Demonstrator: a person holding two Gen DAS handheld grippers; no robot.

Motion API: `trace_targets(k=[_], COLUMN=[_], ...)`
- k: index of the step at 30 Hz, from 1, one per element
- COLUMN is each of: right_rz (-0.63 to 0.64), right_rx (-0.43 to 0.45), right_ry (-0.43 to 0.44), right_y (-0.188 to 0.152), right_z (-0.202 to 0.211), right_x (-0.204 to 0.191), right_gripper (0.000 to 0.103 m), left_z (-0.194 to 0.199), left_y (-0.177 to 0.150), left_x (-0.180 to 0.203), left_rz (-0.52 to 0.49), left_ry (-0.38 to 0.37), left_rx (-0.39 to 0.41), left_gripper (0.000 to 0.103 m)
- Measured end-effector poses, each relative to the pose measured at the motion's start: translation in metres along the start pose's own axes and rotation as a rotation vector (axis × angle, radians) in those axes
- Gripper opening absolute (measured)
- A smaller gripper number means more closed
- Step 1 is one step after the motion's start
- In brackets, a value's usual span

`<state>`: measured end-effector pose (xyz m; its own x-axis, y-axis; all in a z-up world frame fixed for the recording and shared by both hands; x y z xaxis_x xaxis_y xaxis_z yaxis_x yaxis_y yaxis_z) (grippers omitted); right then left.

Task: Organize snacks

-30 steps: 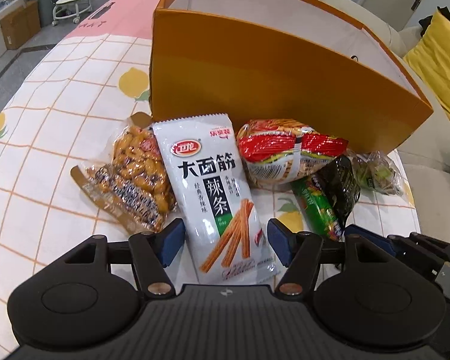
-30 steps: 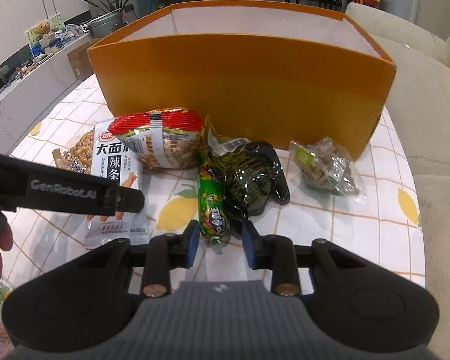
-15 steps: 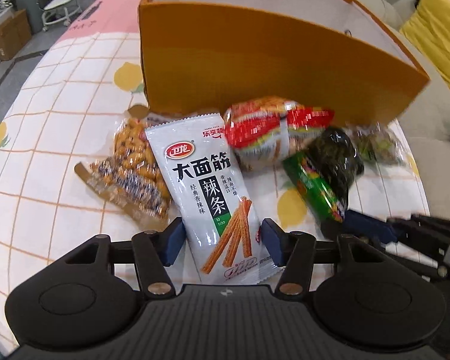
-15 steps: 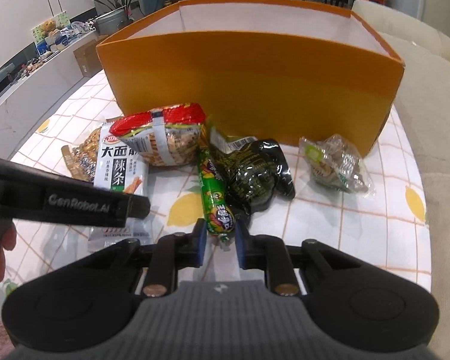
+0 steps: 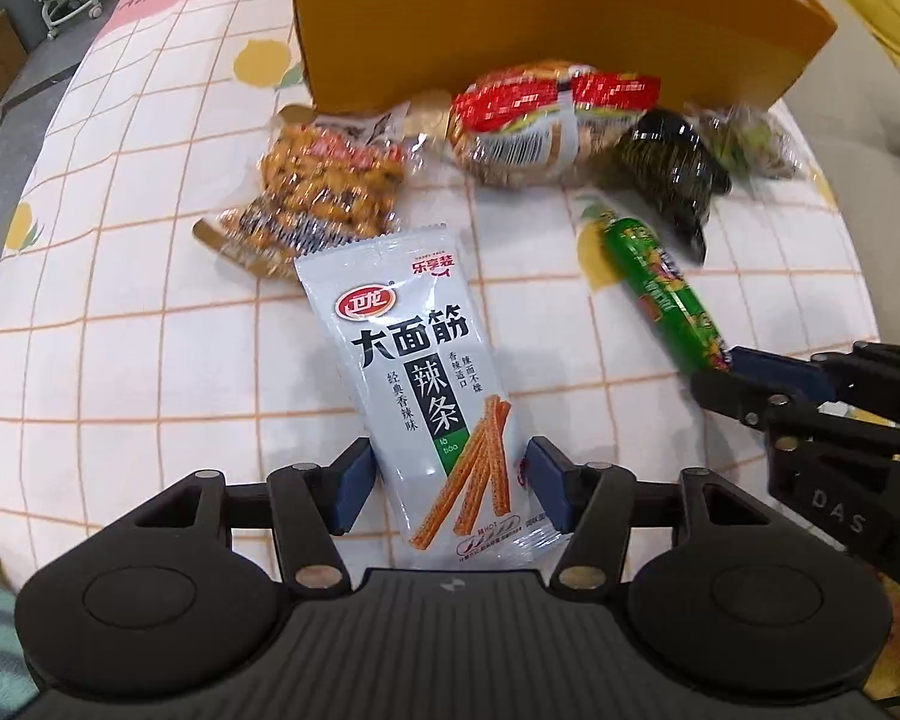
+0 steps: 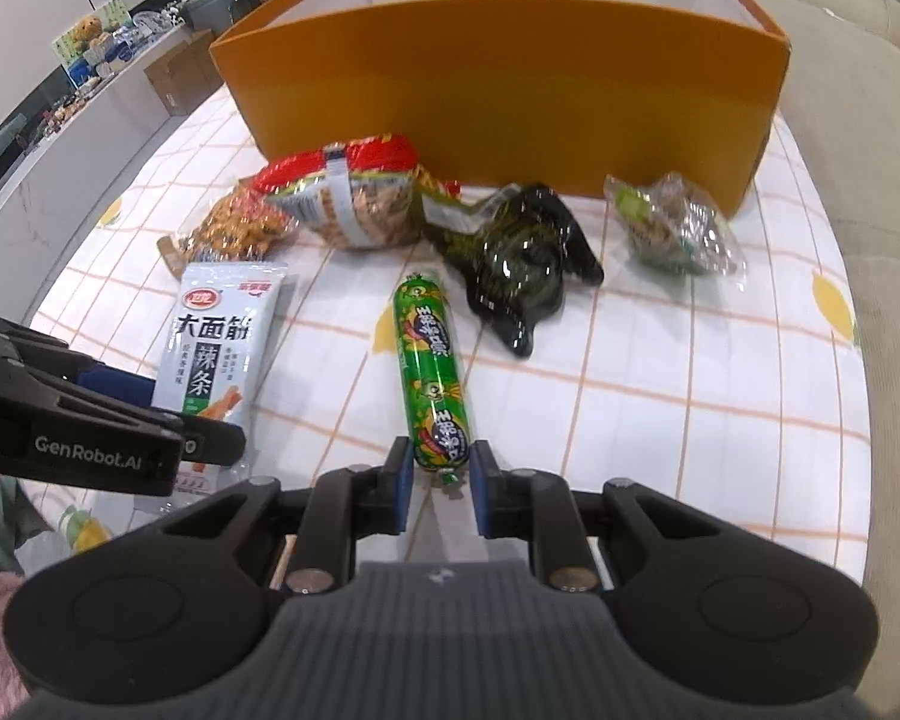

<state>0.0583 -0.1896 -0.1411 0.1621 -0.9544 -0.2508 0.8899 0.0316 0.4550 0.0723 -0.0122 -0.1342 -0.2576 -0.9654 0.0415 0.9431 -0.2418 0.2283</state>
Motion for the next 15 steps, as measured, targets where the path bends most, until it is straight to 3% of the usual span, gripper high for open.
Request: trace_targets(k=[5,7,10,15], right_rz=[0.031,0.039,0.065,0.155], right_rx=[-0.015,-0.007,0.048,0.142], right_ry=[-0.005,0.003,0.017,-0.003], right_y=[-0.005,-0.006,-0.003,0.001], right_z=[0.001,0.003,0.009,0.009], right_x=[-0.006,-0.008,-0.011,-0.019], right_gripper=[0.020,0.030,0.042,0.041], left_z=[0.000,0.004,0.009,0.005], left_y=[0.000,-0.001,0.000,0.007], left_x=[-0.002,-0.002,-0.006,-0.005], left_rz=[0.014,0.021,0.069,0.130], left_ry=[-0.005,-0.002,0.003,0.033], left_rx=[0.018,0.051,0.110,0.141], left_gripper=[0.074,0.082,0.088,0.088])
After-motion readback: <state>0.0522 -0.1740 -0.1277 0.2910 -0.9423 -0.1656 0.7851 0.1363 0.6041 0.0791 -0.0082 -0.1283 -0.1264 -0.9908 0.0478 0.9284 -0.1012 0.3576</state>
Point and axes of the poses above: each gripper's, at about its wrist camera, not at the fingertips, and z roughly against the way its jaws point, x to its right, y to its top, the point moved 2 cm from there along -z, roughly the way its jaws point, and after that the axes turned 7 degrees about -z, right-handed, at the moved point
